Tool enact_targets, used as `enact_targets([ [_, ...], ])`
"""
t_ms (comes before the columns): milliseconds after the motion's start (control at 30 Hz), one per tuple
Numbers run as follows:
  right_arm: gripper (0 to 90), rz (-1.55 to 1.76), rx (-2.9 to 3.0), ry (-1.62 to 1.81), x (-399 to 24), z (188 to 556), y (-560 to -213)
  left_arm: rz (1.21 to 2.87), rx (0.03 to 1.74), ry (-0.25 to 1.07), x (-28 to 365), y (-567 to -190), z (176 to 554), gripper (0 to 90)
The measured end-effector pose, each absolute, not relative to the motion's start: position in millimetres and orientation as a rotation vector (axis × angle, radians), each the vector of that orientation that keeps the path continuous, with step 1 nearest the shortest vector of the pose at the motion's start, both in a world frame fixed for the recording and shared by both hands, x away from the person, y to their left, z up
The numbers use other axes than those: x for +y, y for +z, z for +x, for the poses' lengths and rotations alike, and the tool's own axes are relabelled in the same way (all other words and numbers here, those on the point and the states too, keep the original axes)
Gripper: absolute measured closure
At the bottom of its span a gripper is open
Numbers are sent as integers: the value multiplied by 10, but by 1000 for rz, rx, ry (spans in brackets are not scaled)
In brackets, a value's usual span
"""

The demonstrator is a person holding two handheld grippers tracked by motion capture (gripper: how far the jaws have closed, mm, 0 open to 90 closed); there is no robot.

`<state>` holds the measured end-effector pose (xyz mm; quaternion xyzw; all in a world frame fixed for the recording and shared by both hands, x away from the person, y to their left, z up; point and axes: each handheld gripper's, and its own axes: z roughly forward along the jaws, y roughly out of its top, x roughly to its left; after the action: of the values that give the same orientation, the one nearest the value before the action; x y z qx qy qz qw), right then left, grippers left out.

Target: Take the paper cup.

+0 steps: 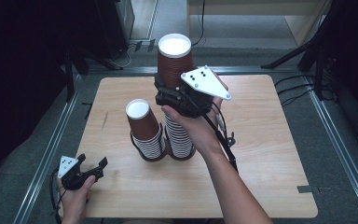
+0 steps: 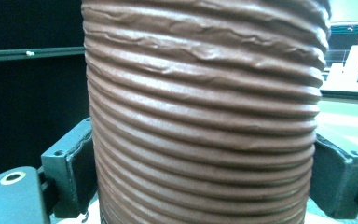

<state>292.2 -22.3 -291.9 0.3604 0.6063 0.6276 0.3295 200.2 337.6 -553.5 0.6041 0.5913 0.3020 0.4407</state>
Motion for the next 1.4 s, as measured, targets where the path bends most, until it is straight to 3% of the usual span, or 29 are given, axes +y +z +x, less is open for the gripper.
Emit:
enact_targets([
  [1400,114,890,1398,1671,-423,2822,-2558,1496,1469,744,3382,-5534,2003,70],
])
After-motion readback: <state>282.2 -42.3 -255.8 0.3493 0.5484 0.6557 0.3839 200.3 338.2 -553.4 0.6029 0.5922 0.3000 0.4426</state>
